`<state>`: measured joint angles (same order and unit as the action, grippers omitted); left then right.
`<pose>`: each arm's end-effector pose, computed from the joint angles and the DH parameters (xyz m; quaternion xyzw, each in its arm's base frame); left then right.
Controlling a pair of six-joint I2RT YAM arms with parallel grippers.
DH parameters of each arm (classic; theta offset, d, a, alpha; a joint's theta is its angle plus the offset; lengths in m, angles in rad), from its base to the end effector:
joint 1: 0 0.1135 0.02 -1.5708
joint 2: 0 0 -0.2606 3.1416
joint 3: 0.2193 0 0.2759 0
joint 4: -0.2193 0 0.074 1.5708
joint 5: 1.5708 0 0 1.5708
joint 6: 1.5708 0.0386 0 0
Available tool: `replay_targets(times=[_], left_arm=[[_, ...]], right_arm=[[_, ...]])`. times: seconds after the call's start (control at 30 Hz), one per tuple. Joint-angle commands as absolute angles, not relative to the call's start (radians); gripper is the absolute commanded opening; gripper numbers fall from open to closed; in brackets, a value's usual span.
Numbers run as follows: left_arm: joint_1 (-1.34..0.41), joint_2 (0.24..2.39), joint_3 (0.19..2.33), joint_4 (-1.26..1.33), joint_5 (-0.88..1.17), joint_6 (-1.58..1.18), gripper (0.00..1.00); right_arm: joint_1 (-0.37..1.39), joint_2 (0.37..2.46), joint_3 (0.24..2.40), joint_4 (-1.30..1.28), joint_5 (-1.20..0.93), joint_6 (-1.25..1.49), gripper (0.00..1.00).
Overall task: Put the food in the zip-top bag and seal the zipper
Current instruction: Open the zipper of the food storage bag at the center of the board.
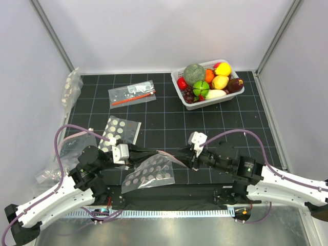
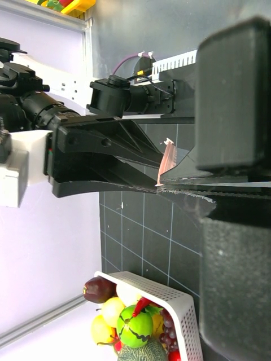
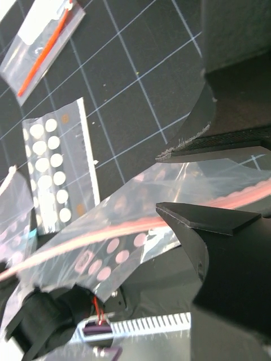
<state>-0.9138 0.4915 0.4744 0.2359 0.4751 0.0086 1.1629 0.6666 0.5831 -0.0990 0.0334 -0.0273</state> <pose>0.0876 -0.1424 0.3154 0.4350 0.4629 -0.4640 0.6175 0.0802 0.1824 0.2916 -0.4220 0.6424 0.3332 0.5462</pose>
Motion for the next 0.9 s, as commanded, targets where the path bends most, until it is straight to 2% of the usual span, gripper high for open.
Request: replay_targets(times=[0.0,0.2,0.87], left_arm=[[-0.911,0.489,0.482,0.288,0.486,0.006,0.00],[-0.911,0.486,0.482,0.291,0.502,0.006,0.00],[-0.911,0.485,0.480,0.298,0.517,0.005,0.00]], right_arm=[[1.164,0.602,0.585,-0.048,-0.026,-0.031,0.41],[1.166,0.555,0.568,-0.035,-0.055,-0.032,0.41],[1.166,0.623,0.591,-0.052,-0.005,-0.028,0.37]])
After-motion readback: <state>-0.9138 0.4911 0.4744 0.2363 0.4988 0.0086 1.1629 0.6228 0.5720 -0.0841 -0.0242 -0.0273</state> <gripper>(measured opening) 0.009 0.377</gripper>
